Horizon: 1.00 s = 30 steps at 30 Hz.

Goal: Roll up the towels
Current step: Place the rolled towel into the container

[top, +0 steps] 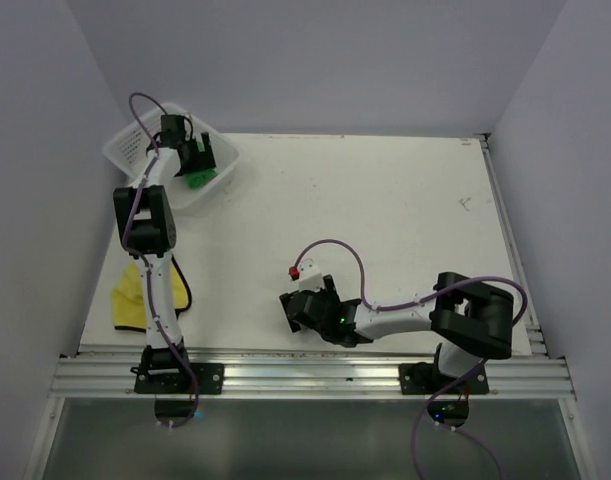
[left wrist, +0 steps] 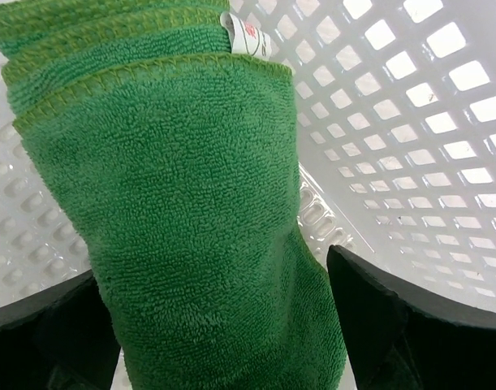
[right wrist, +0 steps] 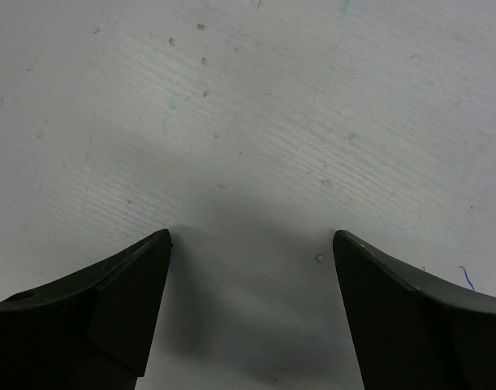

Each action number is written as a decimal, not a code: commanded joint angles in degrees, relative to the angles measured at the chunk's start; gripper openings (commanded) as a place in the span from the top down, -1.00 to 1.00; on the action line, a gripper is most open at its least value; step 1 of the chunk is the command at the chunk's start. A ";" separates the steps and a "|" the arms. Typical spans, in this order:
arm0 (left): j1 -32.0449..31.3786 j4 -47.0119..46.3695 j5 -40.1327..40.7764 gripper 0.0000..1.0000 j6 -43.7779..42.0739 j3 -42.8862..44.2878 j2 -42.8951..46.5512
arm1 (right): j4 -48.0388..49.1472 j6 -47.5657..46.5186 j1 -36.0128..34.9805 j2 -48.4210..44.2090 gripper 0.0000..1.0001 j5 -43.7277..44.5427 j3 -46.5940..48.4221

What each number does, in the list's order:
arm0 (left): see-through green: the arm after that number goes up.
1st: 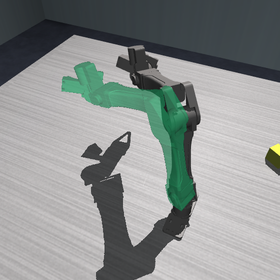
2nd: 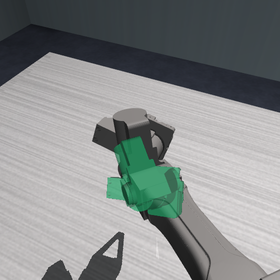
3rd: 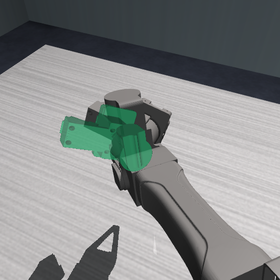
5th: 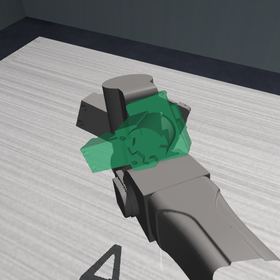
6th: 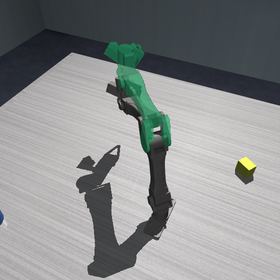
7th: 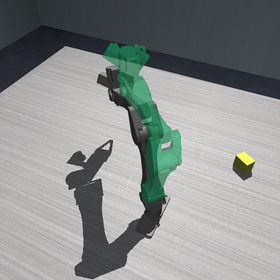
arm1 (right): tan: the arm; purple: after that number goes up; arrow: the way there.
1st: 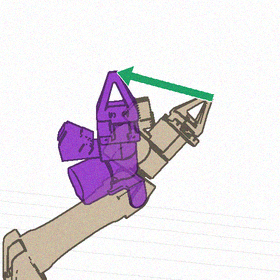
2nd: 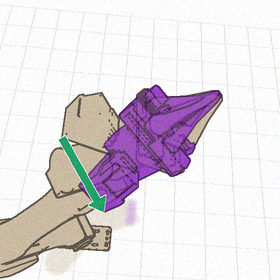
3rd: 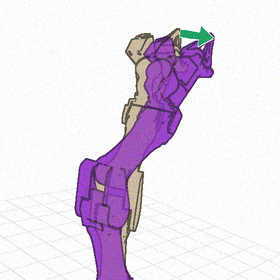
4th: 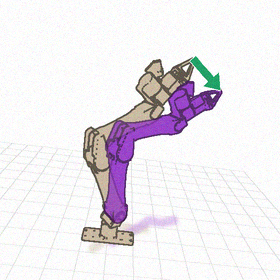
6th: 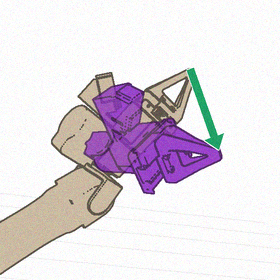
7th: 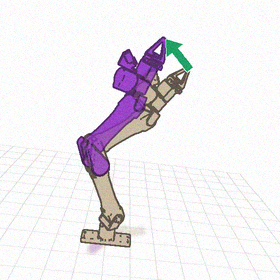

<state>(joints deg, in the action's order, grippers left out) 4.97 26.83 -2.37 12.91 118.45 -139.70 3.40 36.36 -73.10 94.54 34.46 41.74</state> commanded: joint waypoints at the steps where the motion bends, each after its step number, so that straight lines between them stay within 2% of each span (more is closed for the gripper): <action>1: 0.65 1.64 -0.36 -0.99 -0.16 0.46 4.00 | -3.22 -0.76 -0.11 1.70 -0.68 -3.35 1.85; 22: 1.53 6.21 2.10 -0.99 -1.57 0.81 10.58 | -6.65 -1.99 -0.11 0.73 -0.70 -5.45 5.02; 30: 1.62 6.39 0.79 -0.99 -1.22 -0.24 18.40 | -7.18 -2.70 -0.11 -1.99 -0.69 -4.75 4.23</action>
<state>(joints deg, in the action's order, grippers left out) 6.00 33.58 -1.06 12.43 118.17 -129.05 -2.07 34.74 -73.10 94.89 30.17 45.10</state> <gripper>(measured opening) 0.994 0.848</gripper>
